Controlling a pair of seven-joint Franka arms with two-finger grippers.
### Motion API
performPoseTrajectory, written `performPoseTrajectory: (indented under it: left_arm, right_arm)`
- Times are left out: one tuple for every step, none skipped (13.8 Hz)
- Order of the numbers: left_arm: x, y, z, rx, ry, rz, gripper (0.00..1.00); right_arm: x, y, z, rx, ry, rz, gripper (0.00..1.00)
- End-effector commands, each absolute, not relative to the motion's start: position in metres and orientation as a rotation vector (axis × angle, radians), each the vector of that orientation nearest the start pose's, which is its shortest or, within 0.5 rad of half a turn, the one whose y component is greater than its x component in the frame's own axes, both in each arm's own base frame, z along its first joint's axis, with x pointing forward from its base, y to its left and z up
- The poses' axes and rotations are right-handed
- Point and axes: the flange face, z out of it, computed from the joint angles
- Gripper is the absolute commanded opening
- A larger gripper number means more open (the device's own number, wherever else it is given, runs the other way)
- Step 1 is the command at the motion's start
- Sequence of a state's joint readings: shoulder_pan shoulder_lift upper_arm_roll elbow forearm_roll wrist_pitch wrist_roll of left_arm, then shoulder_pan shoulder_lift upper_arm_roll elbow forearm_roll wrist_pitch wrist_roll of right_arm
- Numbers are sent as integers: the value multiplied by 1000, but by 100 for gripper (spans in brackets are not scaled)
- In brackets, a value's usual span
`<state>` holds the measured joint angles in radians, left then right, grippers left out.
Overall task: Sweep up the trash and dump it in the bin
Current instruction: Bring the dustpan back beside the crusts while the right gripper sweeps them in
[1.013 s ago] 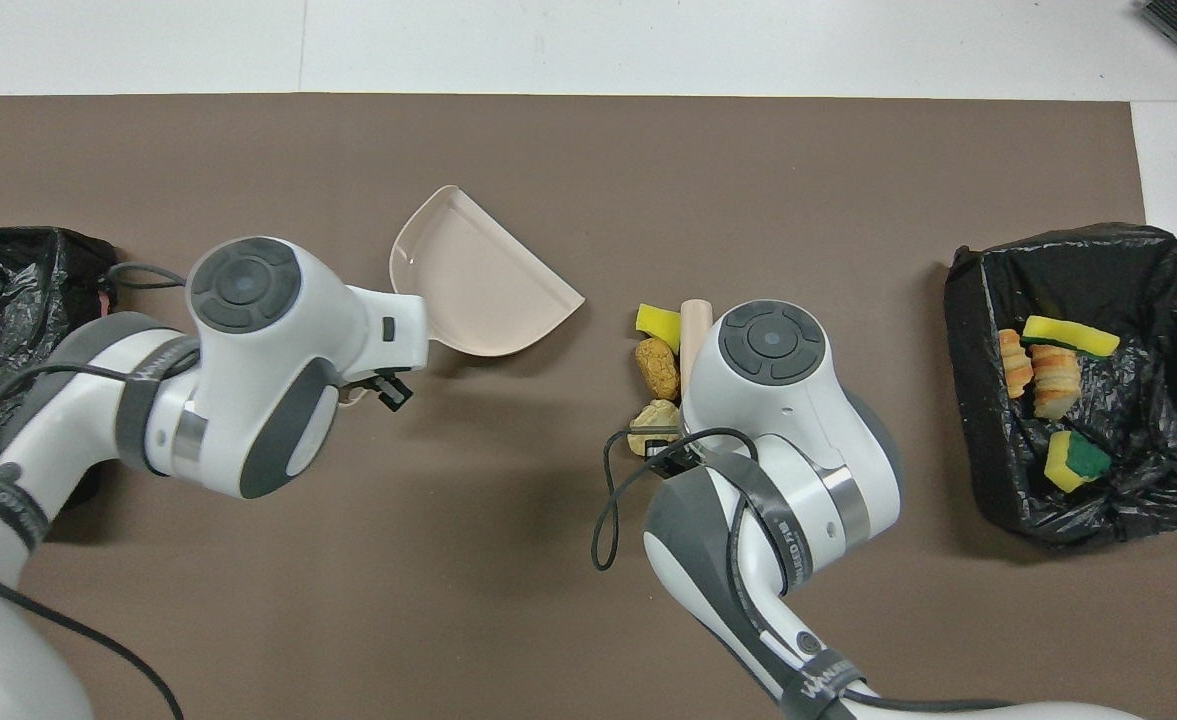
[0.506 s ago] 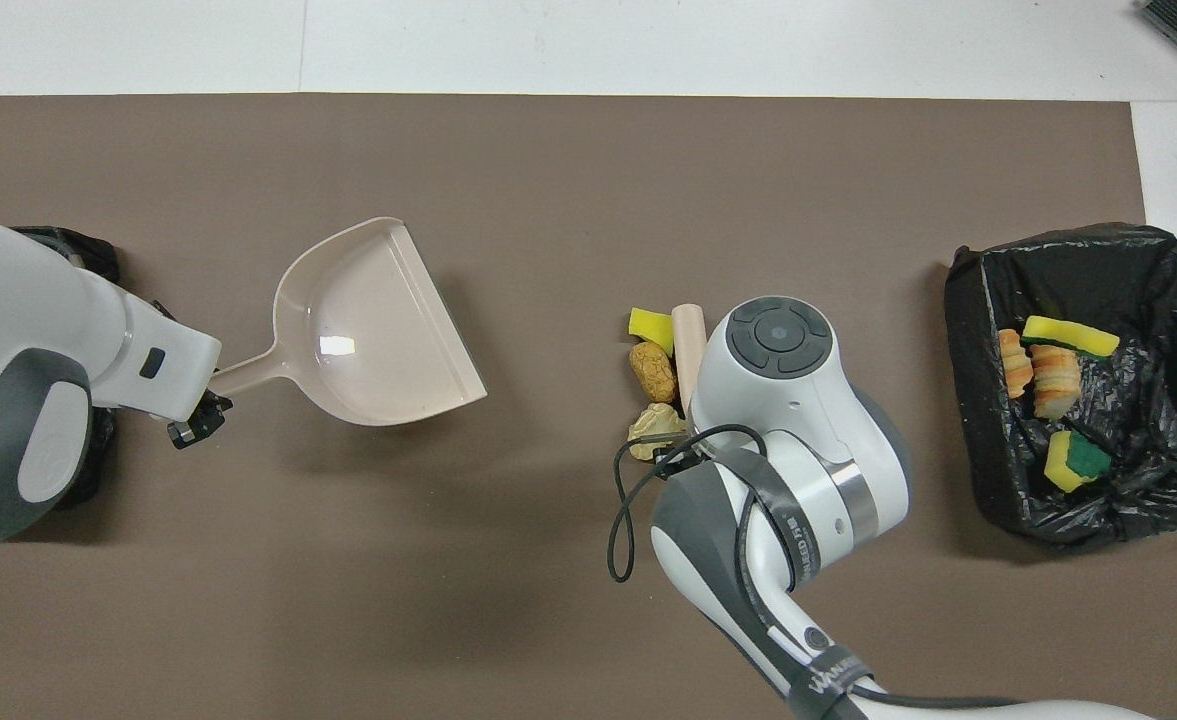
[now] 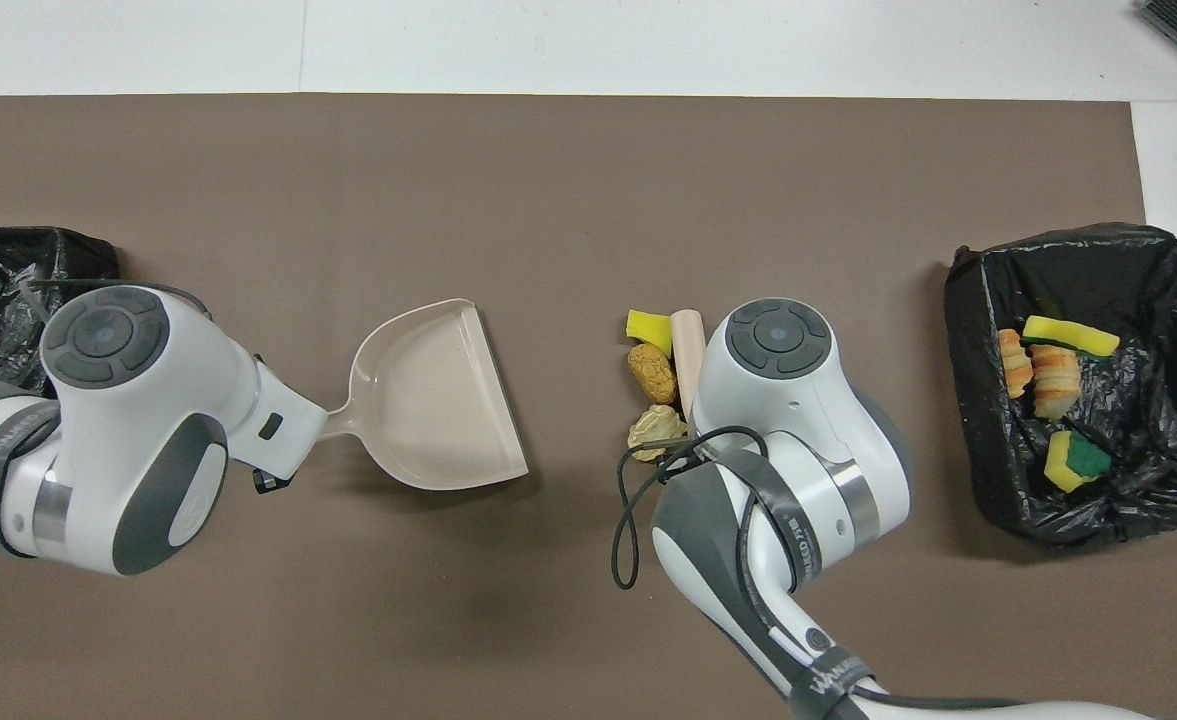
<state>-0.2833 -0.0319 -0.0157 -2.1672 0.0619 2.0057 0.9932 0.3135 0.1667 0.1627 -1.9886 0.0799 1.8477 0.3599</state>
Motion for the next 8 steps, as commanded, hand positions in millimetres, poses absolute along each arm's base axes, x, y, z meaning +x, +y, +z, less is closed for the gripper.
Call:
performPoseTrajectory:
  left_arm:
    - [473,-171,377,-2483,1840,157,0]
    - [471,-174,376,-2482,1840,151,0]
    - [471,-175,375,-2482,1840,156,0]
    - [468,-177,375,-2478,1846,160,0]
    - [461,-179,372,-2470,1858,171,0]
    - [456,-180,370,-2466,1864,178,0]
    - [455,-180,369,-2468,1863,180,0]
    - [456,-180,370,-2467,1862,176,0]
  right_arm:
    - [480,242,359,-3120,-251,549,0]
    - [477,241,359,-3117,-272,551,0]
    - [475,241,360,-3115,-286,553,0]
    - [473,242,359,-3113,-292,556,0]
    - [471,245,358,-3106,-309,558,0]
    - [470,249,358,-3092,-352,544,0]
    - [471,252,359,-3084,-356,532,0]
    - [467,261,361,-3073,-378,527,0]
